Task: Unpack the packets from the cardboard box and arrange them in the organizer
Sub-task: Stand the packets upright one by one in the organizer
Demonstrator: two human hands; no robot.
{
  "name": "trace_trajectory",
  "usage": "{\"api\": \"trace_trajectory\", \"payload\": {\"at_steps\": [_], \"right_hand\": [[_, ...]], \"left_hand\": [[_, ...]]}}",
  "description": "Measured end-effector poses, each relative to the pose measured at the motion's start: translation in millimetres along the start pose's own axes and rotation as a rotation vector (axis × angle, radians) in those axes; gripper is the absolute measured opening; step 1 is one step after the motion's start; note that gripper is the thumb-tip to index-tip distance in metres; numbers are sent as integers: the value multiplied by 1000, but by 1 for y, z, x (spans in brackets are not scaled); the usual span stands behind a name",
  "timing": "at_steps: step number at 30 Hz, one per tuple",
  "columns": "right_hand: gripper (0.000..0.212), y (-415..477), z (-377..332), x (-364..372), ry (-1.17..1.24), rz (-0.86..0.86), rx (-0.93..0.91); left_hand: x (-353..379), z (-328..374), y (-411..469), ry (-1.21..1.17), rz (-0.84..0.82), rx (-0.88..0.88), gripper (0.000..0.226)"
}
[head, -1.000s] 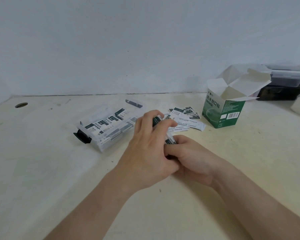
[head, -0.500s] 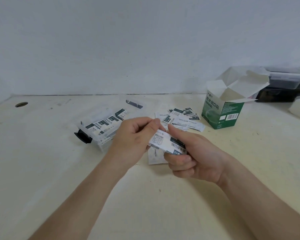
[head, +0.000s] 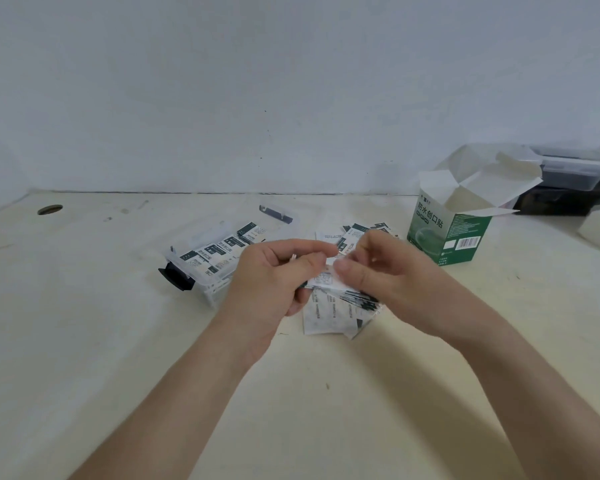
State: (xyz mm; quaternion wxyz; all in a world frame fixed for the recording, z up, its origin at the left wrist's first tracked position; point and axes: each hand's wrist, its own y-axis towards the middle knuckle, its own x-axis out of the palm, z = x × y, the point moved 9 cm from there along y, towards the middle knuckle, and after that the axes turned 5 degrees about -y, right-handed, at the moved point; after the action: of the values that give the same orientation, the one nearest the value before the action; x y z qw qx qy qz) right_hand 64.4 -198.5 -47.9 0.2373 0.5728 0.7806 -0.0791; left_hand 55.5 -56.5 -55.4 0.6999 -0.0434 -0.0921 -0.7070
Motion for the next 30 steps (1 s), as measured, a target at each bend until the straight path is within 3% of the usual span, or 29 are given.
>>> {"api": "trace_trajectory", "payload": {"at_steps": [3,5,10,15,17,20,23,25,30], "right_hand": [[39,-4,-28,5,-459,9,-166],[36,-6,-38,13,-491,-28,-197],[35,-1,-37,23,-247,-75,-133],[31,3,-18,21,232,-107,33],[34,4,-10,27,406,-157,115],[35,4,-4,33,596,-192,186],[21,2,-8,38,683,-205,209],[18,1,-13,41,684,-229,214],[41,3,-12,47,675,-288,222]], "left_hand": [[0,-1,-1,53,14,-11,18],[-1,-2,-1,8,17,-34,20],[-2,-12,1,-236,13,-155,25],[5,-3,1,-392,-64,-139,22],[4,16,0,-188,-142,25,16],[9,32,-8,483,-260,280,75],[27,28,-23,875,-410,345,112],[32,27,-25,988,-422,417,115],[22,31,-19,902,-373,437,90]]}}
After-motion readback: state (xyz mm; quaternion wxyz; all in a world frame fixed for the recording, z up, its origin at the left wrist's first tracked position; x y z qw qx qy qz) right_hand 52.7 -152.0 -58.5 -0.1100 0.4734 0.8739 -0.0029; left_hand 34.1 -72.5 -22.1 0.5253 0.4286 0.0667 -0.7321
